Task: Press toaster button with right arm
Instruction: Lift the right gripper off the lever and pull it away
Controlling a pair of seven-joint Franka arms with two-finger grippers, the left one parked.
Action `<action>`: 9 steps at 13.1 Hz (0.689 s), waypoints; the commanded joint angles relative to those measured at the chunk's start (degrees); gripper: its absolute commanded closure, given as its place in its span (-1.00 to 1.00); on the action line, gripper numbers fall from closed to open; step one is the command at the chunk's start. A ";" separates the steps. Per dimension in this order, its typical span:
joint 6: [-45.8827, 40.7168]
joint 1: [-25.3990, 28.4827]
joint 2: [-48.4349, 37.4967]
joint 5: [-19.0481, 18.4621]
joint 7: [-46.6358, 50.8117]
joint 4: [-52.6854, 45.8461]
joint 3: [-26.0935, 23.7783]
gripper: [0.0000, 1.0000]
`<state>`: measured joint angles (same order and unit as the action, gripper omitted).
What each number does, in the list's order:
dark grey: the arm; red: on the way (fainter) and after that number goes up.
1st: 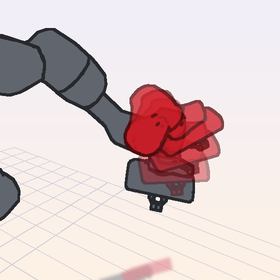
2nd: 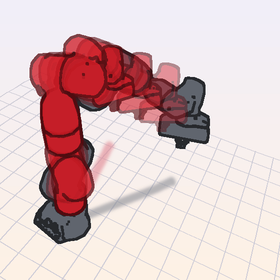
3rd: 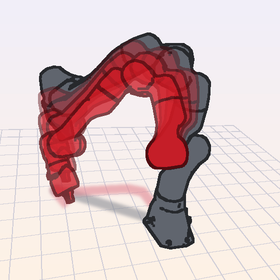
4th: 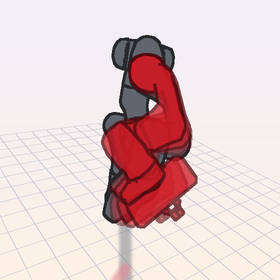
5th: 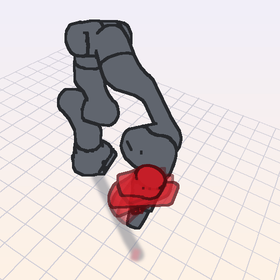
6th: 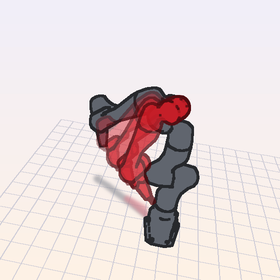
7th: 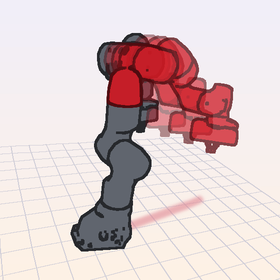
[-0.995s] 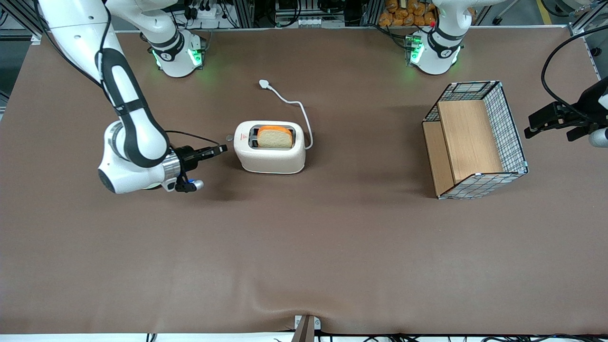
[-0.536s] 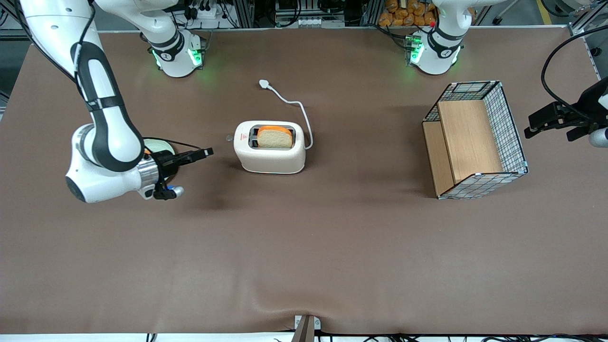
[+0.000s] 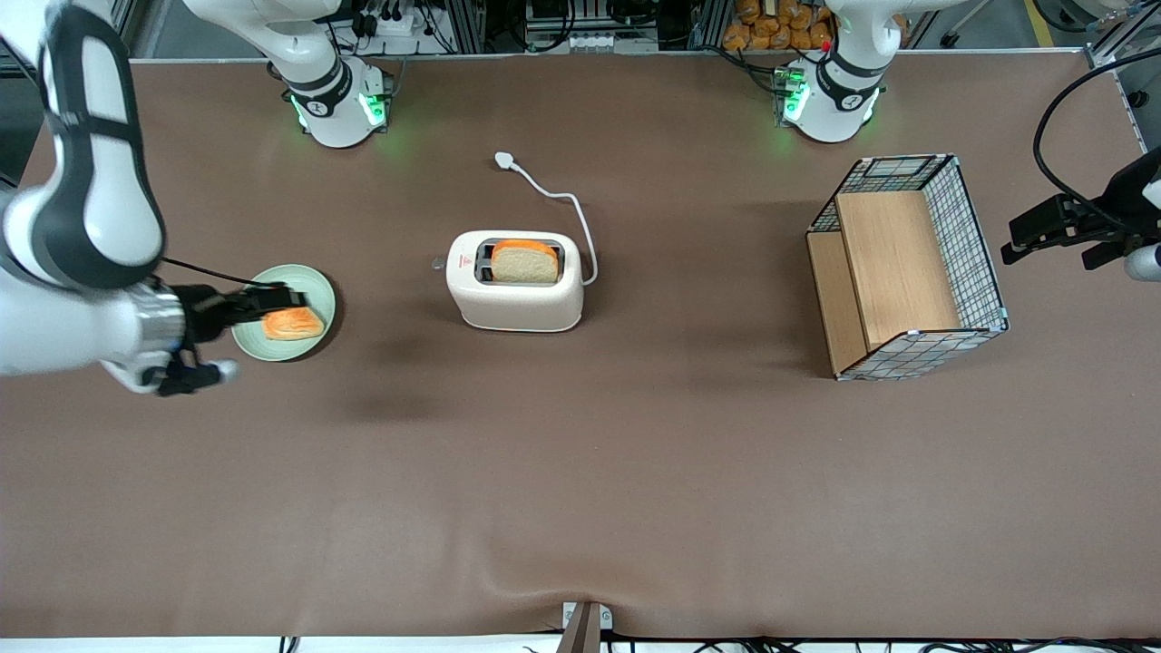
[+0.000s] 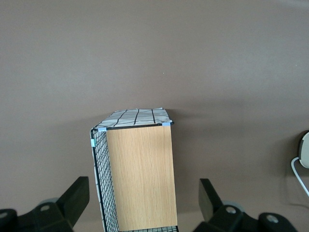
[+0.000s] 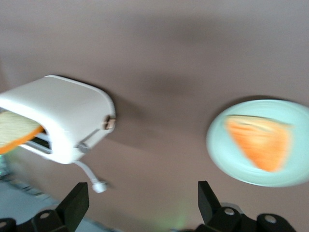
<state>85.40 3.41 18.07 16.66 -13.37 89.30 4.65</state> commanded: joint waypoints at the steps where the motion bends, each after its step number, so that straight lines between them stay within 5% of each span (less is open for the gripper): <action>1: 1.00 0.02 -7.86 -7.14 0.71 1.57 -0.79 -1.00; 5: 2.66 -0.42 -14.19 -14.80 1.50 4.03 -0.79 -1.00; 9: 6.16 -3.58 -18.93 -16.47 3.60 6.65 -2.19 -1.00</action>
<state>88.50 1.71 3.63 2.29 -11.66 91.56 4.37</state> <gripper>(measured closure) 0.000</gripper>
